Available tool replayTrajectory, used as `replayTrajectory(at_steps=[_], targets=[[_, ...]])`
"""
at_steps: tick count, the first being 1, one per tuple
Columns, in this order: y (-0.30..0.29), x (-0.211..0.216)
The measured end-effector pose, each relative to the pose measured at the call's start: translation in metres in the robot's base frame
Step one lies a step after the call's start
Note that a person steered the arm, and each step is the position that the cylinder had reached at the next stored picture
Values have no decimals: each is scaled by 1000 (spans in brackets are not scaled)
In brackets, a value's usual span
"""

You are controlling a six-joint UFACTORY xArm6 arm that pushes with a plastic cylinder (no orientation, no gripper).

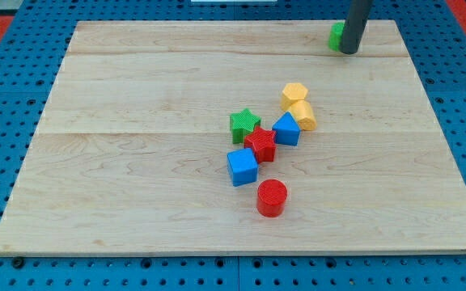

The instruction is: Move your arm to the top right corner of the board

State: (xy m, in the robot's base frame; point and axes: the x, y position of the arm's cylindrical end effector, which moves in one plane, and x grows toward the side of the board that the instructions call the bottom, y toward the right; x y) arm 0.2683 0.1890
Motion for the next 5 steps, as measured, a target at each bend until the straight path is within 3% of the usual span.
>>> replayTrajectory(at_steps=[3, 5], targets=[[-1, 38], [99, -21]])
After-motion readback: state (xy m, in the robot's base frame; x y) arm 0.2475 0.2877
